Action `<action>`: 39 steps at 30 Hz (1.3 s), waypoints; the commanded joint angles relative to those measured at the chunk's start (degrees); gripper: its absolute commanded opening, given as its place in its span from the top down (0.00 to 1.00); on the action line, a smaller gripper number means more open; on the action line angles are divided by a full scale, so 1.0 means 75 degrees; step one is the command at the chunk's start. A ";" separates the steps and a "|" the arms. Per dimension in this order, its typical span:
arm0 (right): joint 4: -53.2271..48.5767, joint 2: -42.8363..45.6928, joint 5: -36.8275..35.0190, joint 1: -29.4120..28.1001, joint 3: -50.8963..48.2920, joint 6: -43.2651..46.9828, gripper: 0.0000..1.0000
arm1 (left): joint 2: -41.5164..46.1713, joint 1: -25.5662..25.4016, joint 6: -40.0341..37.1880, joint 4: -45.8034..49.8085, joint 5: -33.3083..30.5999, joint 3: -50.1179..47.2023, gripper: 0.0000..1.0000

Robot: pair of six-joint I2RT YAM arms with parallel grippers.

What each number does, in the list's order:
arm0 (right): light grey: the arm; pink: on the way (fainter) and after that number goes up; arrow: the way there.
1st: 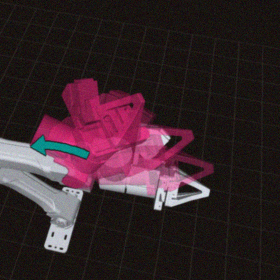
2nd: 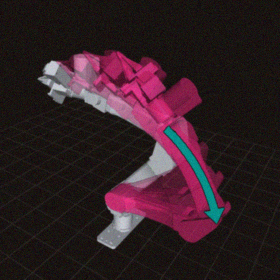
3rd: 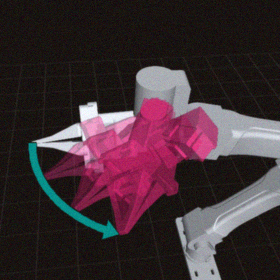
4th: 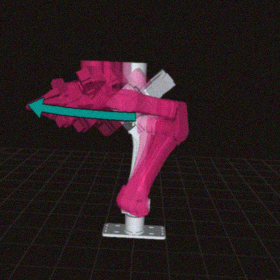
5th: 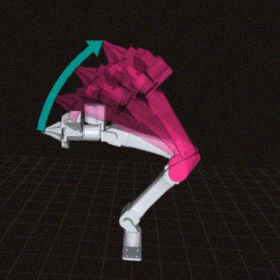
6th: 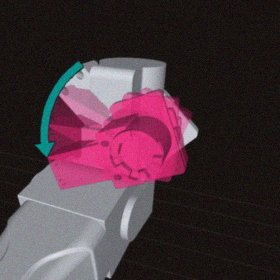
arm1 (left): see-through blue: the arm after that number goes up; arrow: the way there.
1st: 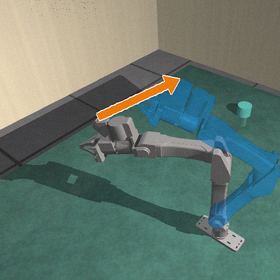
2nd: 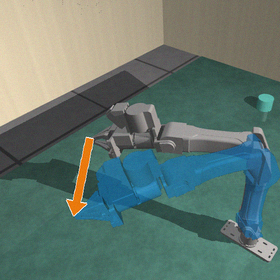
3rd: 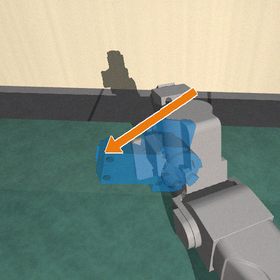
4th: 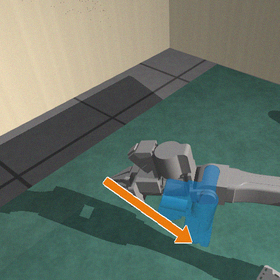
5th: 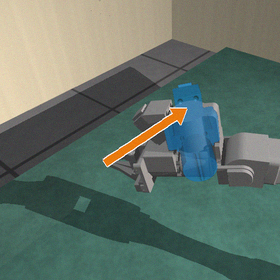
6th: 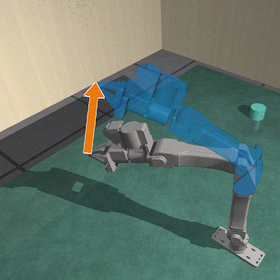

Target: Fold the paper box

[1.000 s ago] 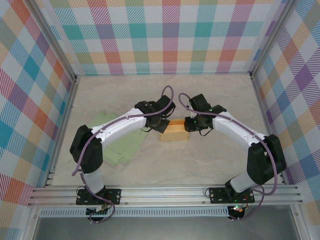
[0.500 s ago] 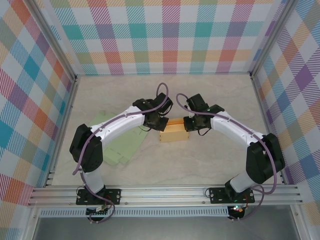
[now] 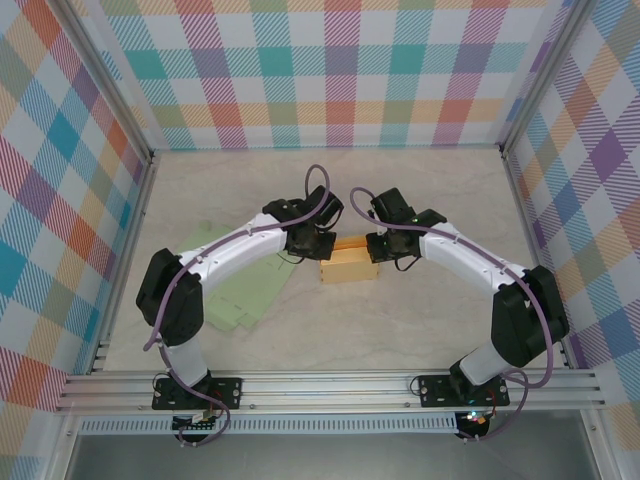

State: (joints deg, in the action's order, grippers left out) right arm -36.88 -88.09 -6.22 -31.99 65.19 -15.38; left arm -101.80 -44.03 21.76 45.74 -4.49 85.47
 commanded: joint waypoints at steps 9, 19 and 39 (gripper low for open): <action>-0.0089 -0.0418 0.0148 -0.0153 -0.0137 0.0056 0.86 | 0.0278 -0.0110 0.0566 -0.0977 0.0812 -0.0673 0.95; -0.0087 -0.0475 0.0113 -0.0153 -0.0105 0.0029 0.87 | 0.0189 -0.0146 0.0472 -0.0860 0.0370 -0.1088 0.97; -0.0038 -0.0349 0.0133 -0.0157 -0.0237 -0.0004 0.88 | 0.1634 -0.0339 0.0167 -0.2364 -0.0692 -0.1969 0.48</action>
State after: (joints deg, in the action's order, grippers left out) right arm -34.52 -88.84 -7.57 -32.36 65.34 -15.42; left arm -93.25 -46.11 24.60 30.85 -7.53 71.09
